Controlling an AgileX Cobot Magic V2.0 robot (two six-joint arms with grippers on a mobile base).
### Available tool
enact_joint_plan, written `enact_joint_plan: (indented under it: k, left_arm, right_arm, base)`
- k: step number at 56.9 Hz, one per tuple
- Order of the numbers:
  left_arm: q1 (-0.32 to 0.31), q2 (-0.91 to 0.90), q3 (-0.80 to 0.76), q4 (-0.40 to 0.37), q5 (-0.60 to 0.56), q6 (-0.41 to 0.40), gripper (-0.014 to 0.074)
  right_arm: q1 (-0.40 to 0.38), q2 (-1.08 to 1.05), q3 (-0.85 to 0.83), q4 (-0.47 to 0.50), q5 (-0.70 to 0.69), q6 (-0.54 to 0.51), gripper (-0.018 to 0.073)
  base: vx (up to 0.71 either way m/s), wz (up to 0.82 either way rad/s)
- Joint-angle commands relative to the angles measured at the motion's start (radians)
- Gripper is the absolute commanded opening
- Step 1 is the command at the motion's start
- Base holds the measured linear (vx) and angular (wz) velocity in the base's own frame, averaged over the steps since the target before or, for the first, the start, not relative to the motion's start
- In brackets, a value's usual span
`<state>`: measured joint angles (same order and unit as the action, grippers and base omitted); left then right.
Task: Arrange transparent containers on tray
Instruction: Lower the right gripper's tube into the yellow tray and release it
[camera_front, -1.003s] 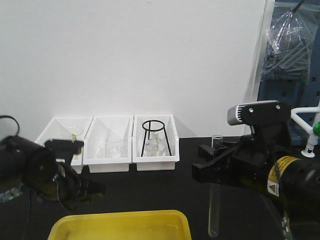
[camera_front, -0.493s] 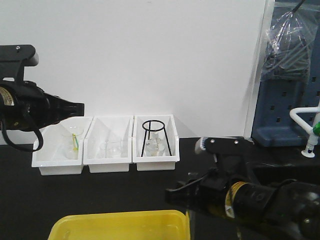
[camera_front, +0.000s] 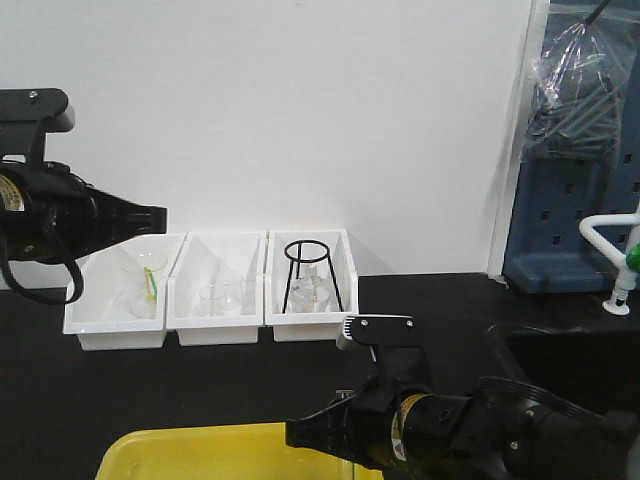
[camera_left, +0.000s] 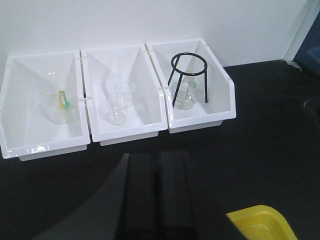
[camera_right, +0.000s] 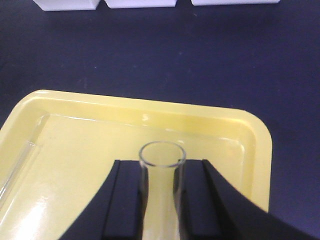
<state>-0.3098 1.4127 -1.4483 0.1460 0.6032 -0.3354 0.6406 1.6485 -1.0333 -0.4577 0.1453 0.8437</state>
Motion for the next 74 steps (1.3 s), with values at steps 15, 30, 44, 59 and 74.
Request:
enact_joint_plan:
  k: [15,30,44,59,74]
  left_arm:
    - [0.002,-0.037,-0.031,0.0,-0.066,-0.004,-0.0008]
    - [0.002,-0.037,-0.031,-0.025,-0.061,-0.003,-0.0008]
    - [0.002,-0.038,-0.031,-0.025,-0.058,-0.003,-0.0008]
    - [0.002,-0.038,-0.031,-0.025,-0.055,-0.002,-0.0008]
    - [0.002,-0.038,-0.031,-0.024,-0.052,-0.001,-0.0007]
  right_arm:
    - [-0.003,0.043,-0.035,0.087,-0.051,-0.006,-0.0011]
    - [-0.003,0.101,-0.035,0.085,-0.078,-0.006,-0.0011]
    - [-0.003,0.157,-0.035,0.081,-0.199,-0.019,-0.0008]
    - [-0.004,0.227,-0.035,0.081,-0.277,-0.084,0.007]
    - [-0.027,0.289,-0.035,0.085,-0.325,-0.089,0.0255]
  base:
    - [0.0,0.0]
    - [0.0,0.0]
    - [0.0,0.0]
    - [0.0,0.0]
    - [0.0,0.0]
